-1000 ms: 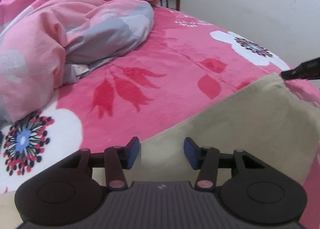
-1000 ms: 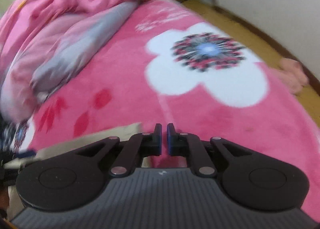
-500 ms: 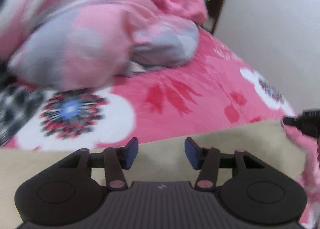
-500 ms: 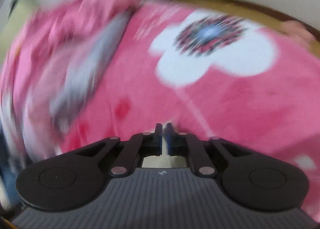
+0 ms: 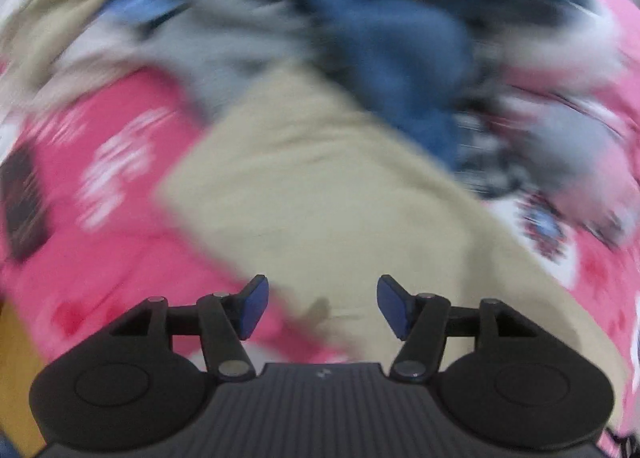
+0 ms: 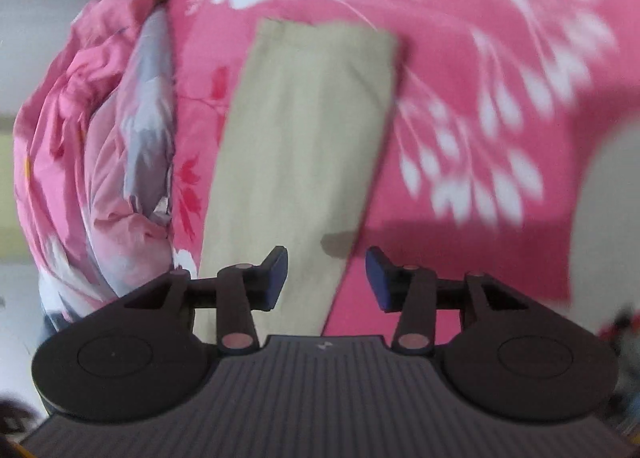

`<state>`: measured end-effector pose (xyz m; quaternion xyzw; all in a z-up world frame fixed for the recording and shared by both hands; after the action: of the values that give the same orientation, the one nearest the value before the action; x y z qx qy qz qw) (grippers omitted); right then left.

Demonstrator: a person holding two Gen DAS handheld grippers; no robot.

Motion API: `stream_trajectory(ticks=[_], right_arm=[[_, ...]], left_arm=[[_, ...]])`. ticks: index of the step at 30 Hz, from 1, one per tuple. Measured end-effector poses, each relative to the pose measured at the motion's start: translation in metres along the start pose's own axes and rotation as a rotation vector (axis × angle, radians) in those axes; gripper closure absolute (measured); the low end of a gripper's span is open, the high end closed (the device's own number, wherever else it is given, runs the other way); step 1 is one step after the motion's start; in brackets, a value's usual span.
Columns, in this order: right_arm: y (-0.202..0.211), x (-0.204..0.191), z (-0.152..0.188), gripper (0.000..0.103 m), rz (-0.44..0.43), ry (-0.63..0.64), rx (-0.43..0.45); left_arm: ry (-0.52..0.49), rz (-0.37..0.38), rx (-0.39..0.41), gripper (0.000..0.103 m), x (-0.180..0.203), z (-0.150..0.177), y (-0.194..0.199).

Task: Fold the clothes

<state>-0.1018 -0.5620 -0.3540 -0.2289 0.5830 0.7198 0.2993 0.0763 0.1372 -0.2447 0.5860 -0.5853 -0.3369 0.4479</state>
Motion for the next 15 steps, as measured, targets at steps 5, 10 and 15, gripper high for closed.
stream_trajectory(ticks=[5,10,15], right_arm=[[-0.007,0.014,0.025,0.059,0.009,-0.084,0.008],[-0.013,0.013,0.042,0.058,-0.002,-0.121,0.005],[-0.033,0.006,0.044,0.057,-0.036,-0.129,0.031]], left_arm=[[0.222,0.142,-0.016,0.038,-0.045,0.014,-0.051],[0.434,0.285,0.039,0.037,-0.064,0.014,-0.091],[0.582,0.351,0.063,0.040,-0.075,0.012,-0.122]])
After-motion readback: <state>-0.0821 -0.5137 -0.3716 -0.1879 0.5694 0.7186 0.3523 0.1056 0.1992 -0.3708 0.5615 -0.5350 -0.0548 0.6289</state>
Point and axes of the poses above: each gripper's, at about its wrist camera, not at the fingertips, and y roughly against the way its jaws point, x to its right, z to its underside, the point moved 2 cm from there along -y, roughly the way its jaws point, and after that the axes turned 15 degrees about -y, right-handed, at the moved point
